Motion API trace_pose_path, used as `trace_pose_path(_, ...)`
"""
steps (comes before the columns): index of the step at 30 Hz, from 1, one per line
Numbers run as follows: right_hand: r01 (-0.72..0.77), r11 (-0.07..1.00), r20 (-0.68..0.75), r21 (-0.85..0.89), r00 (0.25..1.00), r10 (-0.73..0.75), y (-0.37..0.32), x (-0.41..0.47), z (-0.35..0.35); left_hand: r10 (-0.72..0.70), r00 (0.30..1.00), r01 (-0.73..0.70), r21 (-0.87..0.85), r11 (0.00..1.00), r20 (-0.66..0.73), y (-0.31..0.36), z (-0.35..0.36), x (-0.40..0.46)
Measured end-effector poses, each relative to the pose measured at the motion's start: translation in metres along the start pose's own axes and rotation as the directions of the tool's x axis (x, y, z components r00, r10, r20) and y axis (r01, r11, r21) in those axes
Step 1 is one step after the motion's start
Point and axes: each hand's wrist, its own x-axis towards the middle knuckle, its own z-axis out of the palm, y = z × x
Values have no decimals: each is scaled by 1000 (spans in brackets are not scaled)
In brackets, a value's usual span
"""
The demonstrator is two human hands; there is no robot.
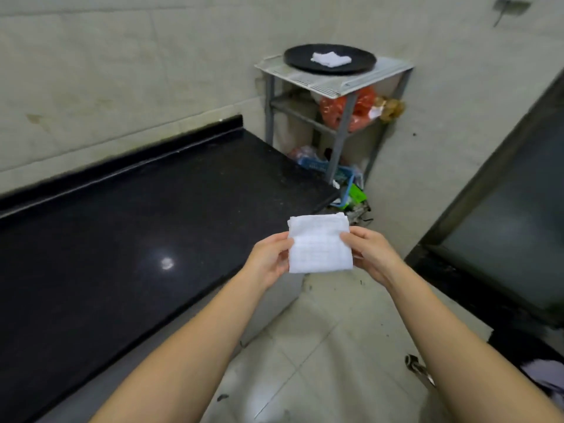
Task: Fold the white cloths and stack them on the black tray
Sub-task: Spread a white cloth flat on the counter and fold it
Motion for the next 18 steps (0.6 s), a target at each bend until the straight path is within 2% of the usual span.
trace_pose_path(3,19,1000,-56,7,998,-19,-12,20,-56,0,1000,-2,60,998,30,-4,56,31)
trace_pose_path(9,66,997,-95,28,993,-63,-48,91,-117,16,999,-21,128,991,43,21,128,110)
trace_pose_path(13,102,991,-87,84,992,-95,-92,169,-144,61,996,-68,110,992,64,62,168,188)
trace_pose_path(18,142,987,-61,73,989,-138,-171,274,-170,175,982,-184,169,968,66,139,222,277)
